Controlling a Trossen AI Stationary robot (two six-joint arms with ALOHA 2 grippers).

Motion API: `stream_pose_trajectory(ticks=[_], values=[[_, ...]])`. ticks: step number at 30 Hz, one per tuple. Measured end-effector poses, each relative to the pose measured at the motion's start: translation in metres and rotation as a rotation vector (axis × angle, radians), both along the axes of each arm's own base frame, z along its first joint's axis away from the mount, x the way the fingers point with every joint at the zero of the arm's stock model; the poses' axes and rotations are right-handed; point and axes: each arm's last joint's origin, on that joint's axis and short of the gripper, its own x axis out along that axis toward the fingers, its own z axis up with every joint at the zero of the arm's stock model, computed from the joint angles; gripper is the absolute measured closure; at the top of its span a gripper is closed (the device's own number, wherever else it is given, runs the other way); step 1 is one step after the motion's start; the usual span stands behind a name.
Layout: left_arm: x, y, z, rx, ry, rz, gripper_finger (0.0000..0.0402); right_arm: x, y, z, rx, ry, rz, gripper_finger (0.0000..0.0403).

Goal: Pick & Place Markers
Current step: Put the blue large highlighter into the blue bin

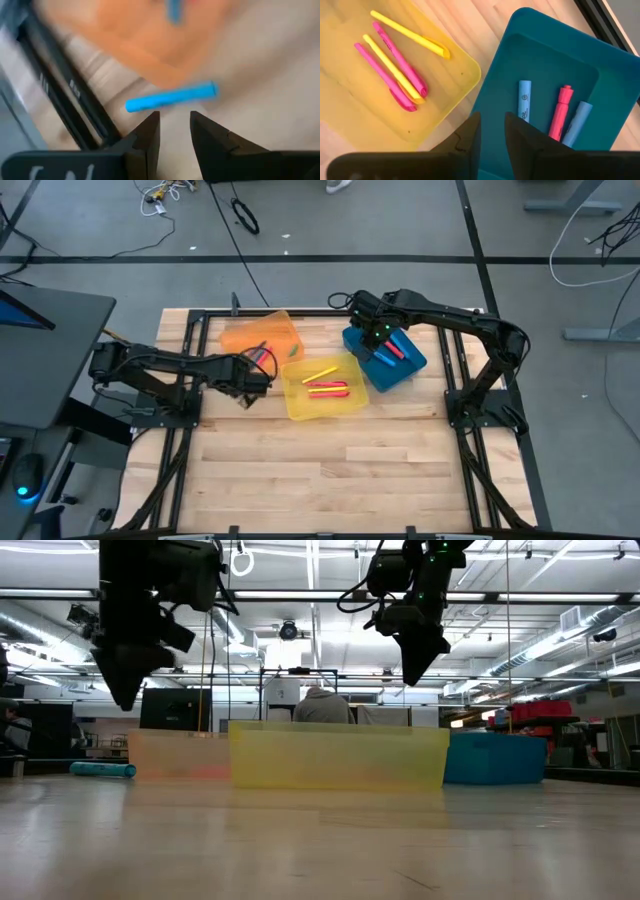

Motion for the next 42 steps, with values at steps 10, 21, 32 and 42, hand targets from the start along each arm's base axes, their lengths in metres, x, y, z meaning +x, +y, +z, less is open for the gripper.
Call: stream_pose_trajectory(ticks=[10, 21, 32, 42], values=[[0.008, -0.003, -0.002, -0.163, 0.170, -0.655, 0.0316, 0.000, 0.000, 0.000, 0.007, -0.006, -0.032, 0.0316], [0.020, -0.006, -0.003, -0.226, 0.101, -0.901, 0.0254, 0.001, 0.000, 0.000, 0.026, -0.023, -0.043, 0.0316], [0.031, -0.012, -0.024, -0.235, 0.199, -0.898, 0.0189, 0.002, 0.000, 0.001, 0.026, -0.035, -0.038, 0.0316], [0.036, -0.031, -0.042, -0.352, 0.330, -1.182, 0.0202, 0.003, 0.001, 0.000, 0.065, -0.051, -0.021, 0.0316]])
